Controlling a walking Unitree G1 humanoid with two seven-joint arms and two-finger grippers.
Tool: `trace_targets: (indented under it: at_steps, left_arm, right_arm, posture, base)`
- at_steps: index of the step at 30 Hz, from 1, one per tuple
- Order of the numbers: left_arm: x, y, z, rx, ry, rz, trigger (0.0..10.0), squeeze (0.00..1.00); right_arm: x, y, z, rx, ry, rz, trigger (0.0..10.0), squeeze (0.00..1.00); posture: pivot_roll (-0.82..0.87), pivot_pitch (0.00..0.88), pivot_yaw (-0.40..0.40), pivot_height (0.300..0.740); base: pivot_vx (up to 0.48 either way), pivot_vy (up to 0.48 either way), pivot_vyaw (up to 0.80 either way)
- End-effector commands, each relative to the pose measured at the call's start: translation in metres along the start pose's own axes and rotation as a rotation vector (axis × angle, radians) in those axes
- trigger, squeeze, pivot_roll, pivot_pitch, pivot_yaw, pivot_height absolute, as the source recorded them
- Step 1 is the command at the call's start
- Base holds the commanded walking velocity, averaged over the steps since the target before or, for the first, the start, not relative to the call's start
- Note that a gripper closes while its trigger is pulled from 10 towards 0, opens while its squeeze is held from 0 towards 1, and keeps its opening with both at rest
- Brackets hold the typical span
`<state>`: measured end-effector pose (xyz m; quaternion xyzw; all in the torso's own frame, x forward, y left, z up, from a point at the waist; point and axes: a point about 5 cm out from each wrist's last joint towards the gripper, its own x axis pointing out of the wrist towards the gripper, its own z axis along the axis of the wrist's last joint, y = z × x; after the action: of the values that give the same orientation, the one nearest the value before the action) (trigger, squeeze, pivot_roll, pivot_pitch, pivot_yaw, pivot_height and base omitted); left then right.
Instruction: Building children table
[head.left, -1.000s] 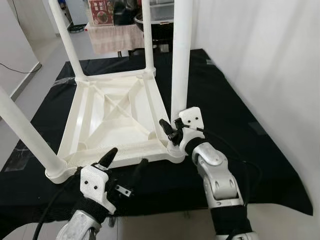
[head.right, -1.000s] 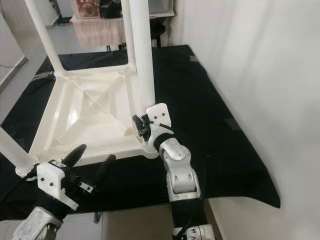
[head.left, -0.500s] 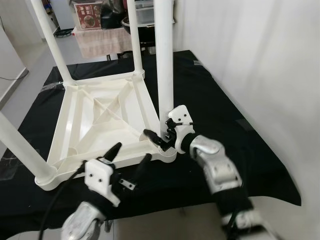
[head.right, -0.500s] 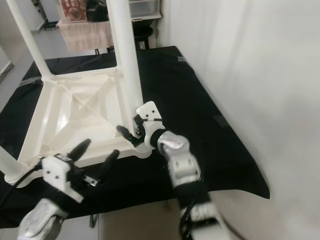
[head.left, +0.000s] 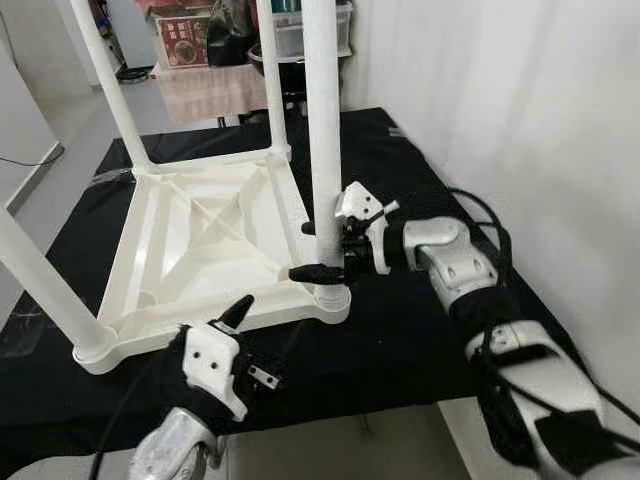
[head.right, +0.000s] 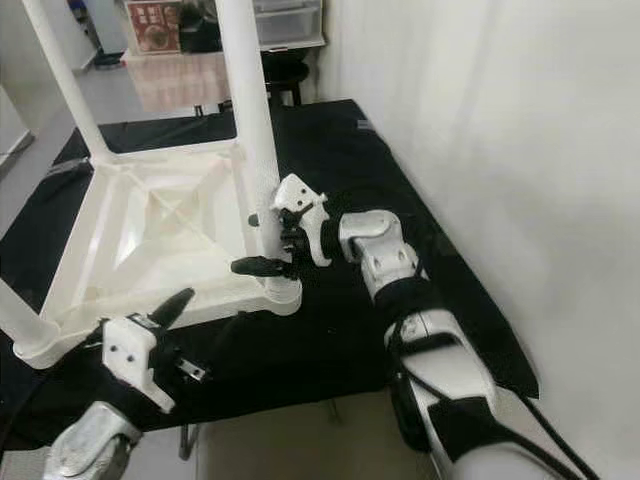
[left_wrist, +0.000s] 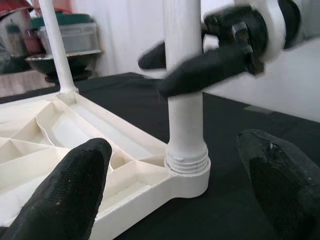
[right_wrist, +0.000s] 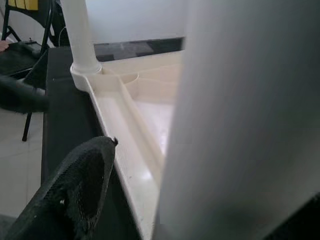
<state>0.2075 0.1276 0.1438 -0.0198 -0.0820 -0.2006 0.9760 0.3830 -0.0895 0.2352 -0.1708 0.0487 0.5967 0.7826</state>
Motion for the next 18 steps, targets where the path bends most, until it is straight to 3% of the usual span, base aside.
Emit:
trace_targets:
  at_steps: [1, 2, 3, 4, 5, 13, 18]
  left_arm:
    - [0.0, -0.005, 0.002, 0.0, 0.002, -0.022, 10.0, 0.0]
    - [0.0, -0.005, 0.002, 0.0, 0.002, -0.022, 10.0, 0.0]
    - [0.0, -0.014, -0.001, 0.006, 0.023, -0.061, 10.0, 0.0]
    - [0.0, -0.014, -0.001, 0.006, 0.023, -0.061, 10.0, 0.0]
    - [-0.001, -0.017, -0.004, 0.015, 0.036, -0.073, 10.0, 0.0]
    - [-0.002, -0.014, -0.007, 0.008, 0.043, -0.045, 10.0, 0.0]
    - [-0.004, -0.016, -0.003, -0.002, 0.029, -0.02, 10.0, 0.0]
  right_arm:
    - [0.007, 0.002, 0.006, 0.005, -0.033, 0.038, 10.0, 0.0]
    - [0.007, 0.002, 0.006, 0.005, -0.033, 0.038, 10.0, 0.0]
    - [0.007, 0.002, 0.0, 0.002, -0.033, 0.039, 4.2, 0.0]
    - [0.007, 0.002, 0.0, 0.002, -0.033, 0.039, 4.2, 0.0]
    - [0.006, 0.002, -0.006, 0.004, -0.027, 0.031, 0.0, 0.0]
    - [0.0, 0.006, -0.023, 0.087, -0.057, 0.038, 0.0, 0.0]
    - [-0.003, 0.005, -0.038, 0.131, -0.01, -0.063, 0.0, 0.0]
  posture:
    - [-0.01, 0.0, 0.007, 0.74]
    - [-0.01, 0.0, 0.007, 0.74]
    - [-0.01, 0.008, 0.013, 0.74]
    - [-0.01, 0.008, 0.013, 0.74]
    - [-0.01, 0.013, 0.017, 0.74]
    - [-0.01, 0.021, 0.018, 0.74]
    - [-0.01, 0.037, -0.027, 0.74]
  base:
    - [0.0, 0.0, 0.0]
    - [0.0, 0.0, 0.0]
    - [0.0, 0.0, 0.0]
    - [0.0, 0.0, 0.0]
    - [0.0, 0.0, 0.0]
    - [0.0, 0.0, 0.0]
    - [0.0, 0.0, 0.0]
